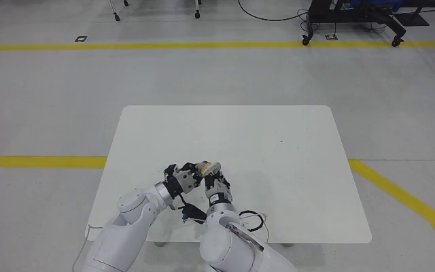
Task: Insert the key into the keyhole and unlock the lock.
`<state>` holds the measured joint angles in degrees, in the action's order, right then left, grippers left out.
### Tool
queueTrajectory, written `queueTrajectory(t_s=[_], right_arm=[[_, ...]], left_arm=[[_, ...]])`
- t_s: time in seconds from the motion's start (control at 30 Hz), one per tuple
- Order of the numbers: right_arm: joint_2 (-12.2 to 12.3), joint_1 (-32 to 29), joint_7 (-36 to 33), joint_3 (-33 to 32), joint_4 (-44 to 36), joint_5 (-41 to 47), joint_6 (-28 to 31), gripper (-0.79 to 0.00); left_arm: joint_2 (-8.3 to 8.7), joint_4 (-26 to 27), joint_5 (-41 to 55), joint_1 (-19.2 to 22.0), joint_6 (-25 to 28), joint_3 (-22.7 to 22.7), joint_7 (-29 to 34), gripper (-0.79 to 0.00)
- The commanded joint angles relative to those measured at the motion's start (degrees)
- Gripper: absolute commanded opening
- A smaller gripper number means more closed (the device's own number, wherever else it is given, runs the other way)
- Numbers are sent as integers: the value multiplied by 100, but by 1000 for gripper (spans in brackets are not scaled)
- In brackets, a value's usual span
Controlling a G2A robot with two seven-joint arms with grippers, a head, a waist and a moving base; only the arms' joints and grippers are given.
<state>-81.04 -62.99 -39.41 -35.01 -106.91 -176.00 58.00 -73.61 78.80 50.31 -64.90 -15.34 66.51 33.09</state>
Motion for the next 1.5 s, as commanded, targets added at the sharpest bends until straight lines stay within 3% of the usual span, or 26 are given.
queueTrajectory(t_s=[0.0, 0.2, 0.33, 0.43, 0.63, 1.0, 1.03, 1.07, 1.1, 1.23, 1.33, 1.47], right_arm=[[0, -29, -3, -24, -56, 0, 0, 0], [89, -299, 370, -320, -753, 96, 0, 0], [249, -699, 1139, -1090, -1401, 492, -89, 0], [390, -1086, 1960, -1751, -1727, 928, -348, 0], [668, -1678, 4488, -3110, -1708, 2260, -957, 0], [681, -1695, 4632, -3143, -1694, 2320, -991, 0], [676, -1746, 4903, -3207, -1671, 2743, -1060, -77], [687, -1761, 5086, -3322, -1621, 3003, -999, -674], [699, -1759, 5294, -3382, -1584, 3219, -848, -785], [796, -1531, 6447, -3849, -1161, 4356, 0, -785], [921, -1375, 6975, -3856, -621, 4694, 0, -785], [1091, -1167, 7028, -3506, -50, 4714, 0, -785]], left_arm=[[1, -15, -15, 5, 11, 4, 16, -785], [16, -173, -158, 43, 254, 50, 298, -785], [25, -482, -172, 127, 525, 109, 678, -785], [22, -634, -181, 198, 659, 112, 866, -785], [16, -812, -318, 312, 781, 45, 1168, -785], [31, -805, -567, 344, 824, 17, 1227, -785], [31, -805, -567, 344, 824, 17, 1227, -785], [31, -805, -567, 344, 824, 17, 1227, -785], [31, -805, -567, 344, 824, 17, 1227, -785], [31, -805, -567, 344, 824, 17, 1227, -785], [31, -805, -567, 344, 824, 17, 1227, -785], [34, -700, -647, 284, 881, 12, 1111, -785]])
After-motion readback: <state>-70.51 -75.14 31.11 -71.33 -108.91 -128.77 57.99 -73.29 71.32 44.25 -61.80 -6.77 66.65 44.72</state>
